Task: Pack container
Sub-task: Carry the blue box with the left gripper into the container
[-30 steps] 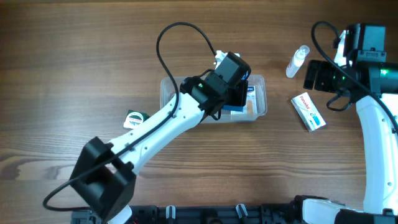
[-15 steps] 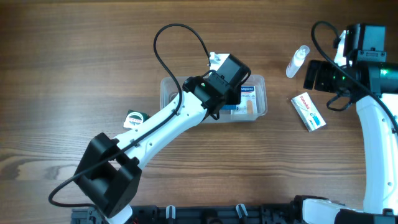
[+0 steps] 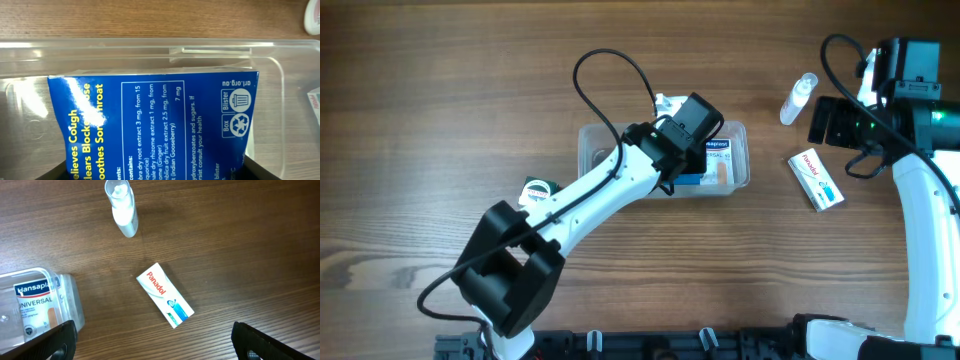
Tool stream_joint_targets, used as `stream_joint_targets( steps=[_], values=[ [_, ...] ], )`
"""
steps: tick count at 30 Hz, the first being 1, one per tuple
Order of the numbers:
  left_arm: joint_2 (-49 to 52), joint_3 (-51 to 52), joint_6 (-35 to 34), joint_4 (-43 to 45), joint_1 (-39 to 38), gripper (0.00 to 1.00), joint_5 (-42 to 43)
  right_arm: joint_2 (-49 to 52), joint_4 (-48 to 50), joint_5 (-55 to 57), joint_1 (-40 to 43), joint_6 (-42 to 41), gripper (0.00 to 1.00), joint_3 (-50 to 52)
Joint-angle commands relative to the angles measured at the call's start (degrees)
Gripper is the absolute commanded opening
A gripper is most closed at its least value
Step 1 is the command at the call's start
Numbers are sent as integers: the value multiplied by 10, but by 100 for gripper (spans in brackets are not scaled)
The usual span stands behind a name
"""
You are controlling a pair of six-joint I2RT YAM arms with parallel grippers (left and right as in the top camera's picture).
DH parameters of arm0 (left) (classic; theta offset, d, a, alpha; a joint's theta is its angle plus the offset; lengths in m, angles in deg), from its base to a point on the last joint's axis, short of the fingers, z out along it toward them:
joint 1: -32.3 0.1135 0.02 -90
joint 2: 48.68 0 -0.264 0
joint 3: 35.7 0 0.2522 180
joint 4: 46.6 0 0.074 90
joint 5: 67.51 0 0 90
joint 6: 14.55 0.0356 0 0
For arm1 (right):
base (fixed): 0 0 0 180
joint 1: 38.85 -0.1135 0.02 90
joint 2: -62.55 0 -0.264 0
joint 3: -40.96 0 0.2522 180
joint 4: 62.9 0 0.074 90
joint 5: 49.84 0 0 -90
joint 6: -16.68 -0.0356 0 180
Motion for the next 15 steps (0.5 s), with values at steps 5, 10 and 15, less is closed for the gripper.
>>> stream_joint_targets(
  steps=[5,10,15],
  values=[
    [36,0,-12,-2,-2,65,5,4,2,8,1,3,100,2],
    [56,0,-12,-1,-2,65,5,4,2,8,1,3,100,2],
    [57,0,-12,0,-2,64,5,4,2,8,1,3,100,2]
  ],
)
